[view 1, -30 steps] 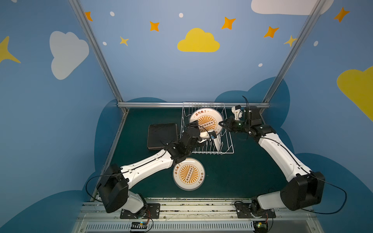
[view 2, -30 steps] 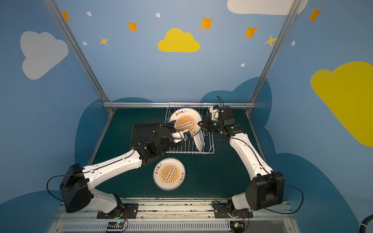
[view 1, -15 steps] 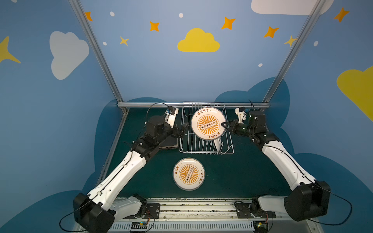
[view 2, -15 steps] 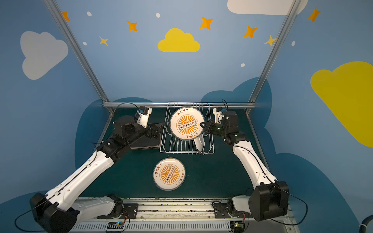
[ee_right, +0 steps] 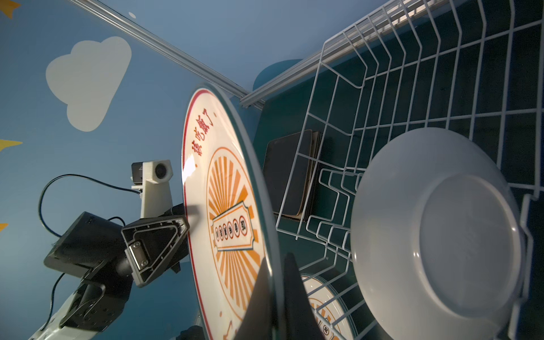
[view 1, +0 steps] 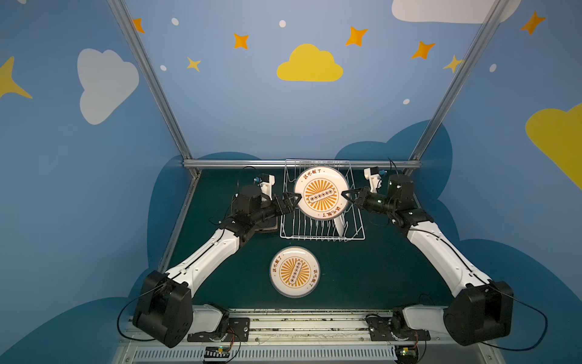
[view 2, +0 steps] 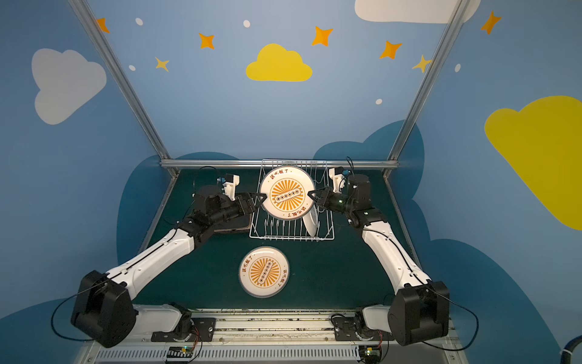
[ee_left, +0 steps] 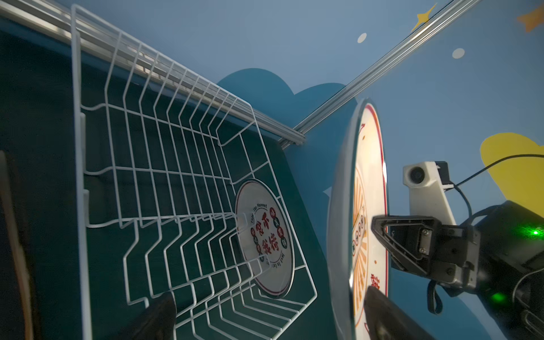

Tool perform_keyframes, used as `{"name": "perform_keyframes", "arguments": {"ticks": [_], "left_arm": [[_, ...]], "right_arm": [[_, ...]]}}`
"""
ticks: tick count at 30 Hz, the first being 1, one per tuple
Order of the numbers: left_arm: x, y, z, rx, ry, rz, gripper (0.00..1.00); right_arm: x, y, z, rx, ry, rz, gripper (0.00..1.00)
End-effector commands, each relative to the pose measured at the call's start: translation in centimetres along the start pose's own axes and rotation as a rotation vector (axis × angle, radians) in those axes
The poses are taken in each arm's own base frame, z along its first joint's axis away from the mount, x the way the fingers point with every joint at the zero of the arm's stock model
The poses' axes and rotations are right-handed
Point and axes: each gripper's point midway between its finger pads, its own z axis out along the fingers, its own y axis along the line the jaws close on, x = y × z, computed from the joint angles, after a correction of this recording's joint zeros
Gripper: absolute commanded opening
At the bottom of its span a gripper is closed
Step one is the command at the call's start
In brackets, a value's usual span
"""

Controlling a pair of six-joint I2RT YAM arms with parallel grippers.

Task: Unload the plates from the dish rack
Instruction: Pick up a plate from the dish rack.

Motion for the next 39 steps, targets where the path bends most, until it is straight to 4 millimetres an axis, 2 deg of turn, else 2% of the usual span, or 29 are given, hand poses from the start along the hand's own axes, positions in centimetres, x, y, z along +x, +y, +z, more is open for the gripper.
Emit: {"name": "perform_keyframes", "arguments": {"ticks": [1,12,20,35,39], "left_arm": [[-1.7,-3.3,-0.3,0.115,-0.039,-0.012,0.92],[-1.6,-3.1,0.9,0.128,-0.002,-0.026,0.63],[-1.4,-3.0,1.6,0.141,0.017,-0.052,0.50],[-1.2,-2.5,1.8,0.118,0.029,-0.080,0.04],[-1.3,-2.4,1.5,0.102,0.019,-0.081,0.03]], "right_arm": [[-0.8,1.8,-0.4,-0.069,-0.024,-0.042,0.00],[-0.2,1.7,0.2,-0.097,0.020,-0.020,0.00],[0.4,1.7,1.0,-0.116,0.058,-0.004,0.00],[1.0,1.6,1.5,-0.123,0.092,-0.004,0.00],[1.1,1.5,1.6,-0.122,0.101,0.001,0.00]]}}
